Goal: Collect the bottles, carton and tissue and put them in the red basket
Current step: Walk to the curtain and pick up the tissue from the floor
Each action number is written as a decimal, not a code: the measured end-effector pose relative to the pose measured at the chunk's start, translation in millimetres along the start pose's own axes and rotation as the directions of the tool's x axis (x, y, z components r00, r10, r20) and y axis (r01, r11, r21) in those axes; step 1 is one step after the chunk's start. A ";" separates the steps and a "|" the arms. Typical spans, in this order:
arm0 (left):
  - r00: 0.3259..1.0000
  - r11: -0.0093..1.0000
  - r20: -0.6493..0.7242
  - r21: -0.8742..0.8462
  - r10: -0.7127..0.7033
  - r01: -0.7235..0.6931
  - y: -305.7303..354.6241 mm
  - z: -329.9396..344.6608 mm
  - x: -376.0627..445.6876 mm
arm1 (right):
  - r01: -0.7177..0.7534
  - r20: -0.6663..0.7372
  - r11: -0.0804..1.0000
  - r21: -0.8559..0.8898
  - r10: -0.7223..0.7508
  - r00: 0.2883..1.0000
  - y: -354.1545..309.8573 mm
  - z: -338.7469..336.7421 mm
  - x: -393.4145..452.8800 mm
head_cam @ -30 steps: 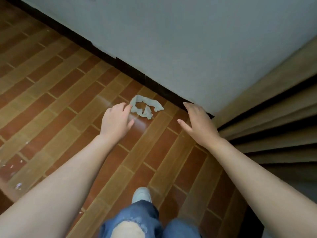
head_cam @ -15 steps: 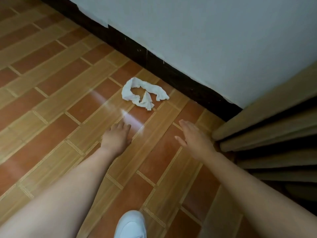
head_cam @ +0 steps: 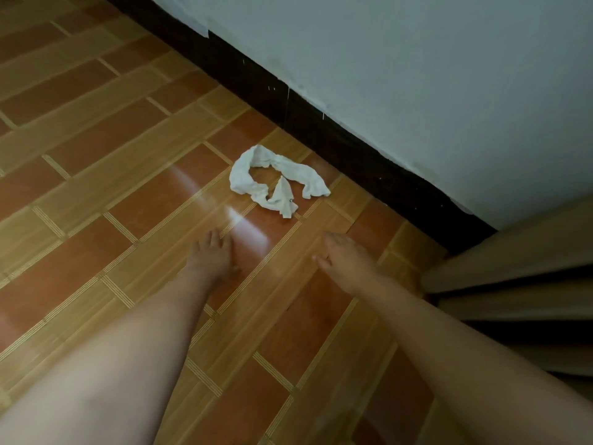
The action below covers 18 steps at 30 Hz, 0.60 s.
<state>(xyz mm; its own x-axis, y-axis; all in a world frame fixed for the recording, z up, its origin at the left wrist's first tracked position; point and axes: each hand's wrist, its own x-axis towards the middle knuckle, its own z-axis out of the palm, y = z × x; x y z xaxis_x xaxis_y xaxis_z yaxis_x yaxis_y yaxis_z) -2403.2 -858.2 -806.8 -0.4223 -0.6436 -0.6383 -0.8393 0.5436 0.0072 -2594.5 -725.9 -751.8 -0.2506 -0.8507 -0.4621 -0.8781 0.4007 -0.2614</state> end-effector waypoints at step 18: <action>0.995 0.994 0.101 0.107 -0.020 0.009 10.1 -1.9 18.9 | -0.003 -0.225 0.997 0.079 0.021 0.974 -31.0 18.2 112.6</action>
<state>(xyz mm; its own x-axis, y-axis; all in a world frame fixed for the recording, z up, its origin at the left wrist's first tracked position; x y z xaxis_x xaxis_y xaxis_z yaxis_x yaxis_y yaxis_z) -2420.3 -865.9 -817.3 -0.3690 -0.5963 -0.7130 -0.8017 0.5923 -0.0804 -2588.1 -827.9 -811.2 -0.3542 -0.8967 -0.2654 -0.8422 0.4292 -0.3264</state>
